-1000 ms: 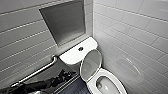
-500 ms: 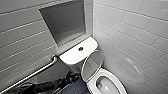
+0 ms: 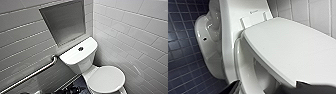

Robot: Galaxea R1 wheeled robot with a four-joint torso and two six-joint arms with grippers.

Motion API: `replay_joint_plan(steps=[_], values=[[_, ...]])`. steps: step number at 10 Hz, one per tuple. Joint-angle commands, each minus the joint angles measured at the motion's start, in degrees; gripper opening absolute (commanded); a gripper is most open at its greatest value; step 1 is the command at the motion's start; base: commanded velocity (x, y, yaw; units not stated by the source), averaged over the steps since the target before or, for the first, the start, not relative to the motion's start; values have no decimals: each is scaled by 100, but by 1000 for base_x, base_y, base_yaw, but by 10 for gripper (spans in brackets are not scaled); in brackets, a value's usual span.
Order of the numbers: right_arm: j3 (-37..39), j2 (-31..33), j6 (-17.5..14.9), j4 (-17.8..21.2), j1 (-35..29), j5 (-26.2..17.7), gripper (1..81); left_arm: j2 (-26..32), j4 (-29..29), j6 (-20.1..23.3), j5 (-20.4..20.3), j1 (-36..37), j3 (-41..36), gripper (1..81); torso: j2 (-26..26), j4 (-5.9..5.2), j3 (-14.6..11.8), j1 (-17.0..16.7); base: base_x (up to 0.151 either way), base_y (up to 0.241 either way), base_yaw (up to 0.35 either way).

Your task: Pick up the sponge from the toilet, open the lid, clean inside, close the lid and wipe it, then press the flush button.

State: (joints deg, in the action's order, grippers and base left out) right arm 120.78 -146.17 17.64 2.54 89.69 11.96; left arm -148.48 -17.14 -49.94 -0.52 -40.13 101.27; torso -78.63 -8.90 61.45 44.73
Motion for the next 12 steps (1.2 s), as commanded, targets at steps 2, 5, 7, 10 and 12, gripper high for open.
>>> replay_joint_plan(steps=[2,5,7,10,12], values=[[277,-239,-24,19,81,-484,10,791,-1671,125,219,-849,-467,811,0,0,0,0,0,0,0],[25,-249,-41,-199,72,-440,10,1214,-3626,134,114,-2376,-432,811,0,0,0,0,0,0,0],[-536,-75,-41,-482,80,-397,10,1382,-4227,125,-85,-3143,-328,811,-2,0,0,0,0,0,0],[-1477,558,11,-535,116,-114,10,1199,-4245,117,-1098,-3857,611,811,-5,0,-2,0,0,0,0],[-1779,867,55,-491,195,-194,10,802,-4245,117,-1117,-4095,1194,811,-7,0,-5,-4,0,0,0]])
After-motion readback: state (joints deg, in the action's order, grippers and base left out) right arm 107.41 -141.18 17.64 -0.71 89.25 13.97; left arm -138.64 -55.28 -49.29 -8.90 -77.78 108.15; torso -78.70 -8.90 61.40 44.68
